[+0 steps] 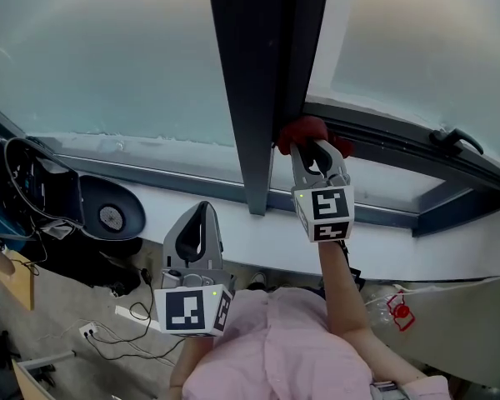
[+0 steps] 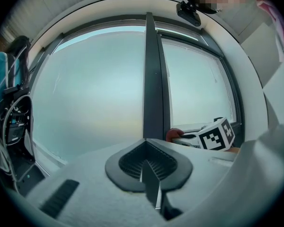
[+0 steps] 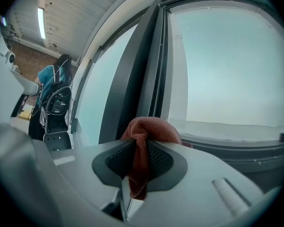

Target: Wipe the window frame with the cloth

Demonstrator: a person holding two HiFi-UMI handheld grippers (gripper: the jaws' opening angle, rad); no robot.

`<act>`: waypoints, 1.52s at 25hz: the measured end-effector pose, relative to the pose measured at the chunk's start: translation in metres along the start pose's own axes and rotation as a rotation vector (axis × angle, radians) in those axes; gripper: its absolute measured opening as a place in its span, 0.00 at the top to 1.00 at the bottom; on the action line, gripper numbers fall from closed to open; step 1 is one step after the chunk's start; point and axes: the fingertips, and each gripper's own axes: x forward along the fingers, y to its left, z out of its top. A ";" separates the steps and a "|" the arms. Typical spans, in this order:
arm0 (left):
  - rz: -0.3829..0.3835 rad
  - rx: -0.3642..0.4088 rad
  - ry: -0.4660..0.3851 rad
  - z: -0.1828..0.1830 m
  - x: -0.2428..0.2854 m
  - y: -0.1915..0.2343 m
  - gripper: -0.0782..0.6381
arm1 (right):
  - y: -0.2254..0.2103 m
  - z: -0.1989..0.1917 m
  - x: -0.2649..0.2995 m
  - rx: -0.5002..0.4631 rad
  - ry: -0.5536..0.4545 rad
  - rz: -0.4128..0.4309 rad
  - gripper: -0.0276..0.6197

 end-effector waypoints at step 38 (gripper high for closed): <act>-0.306 -0.031 0.007 -0.008 0.071 -0.133 0.90 | -0.208 -0.049 -0.136 0.098 0.063 -0.416 0.85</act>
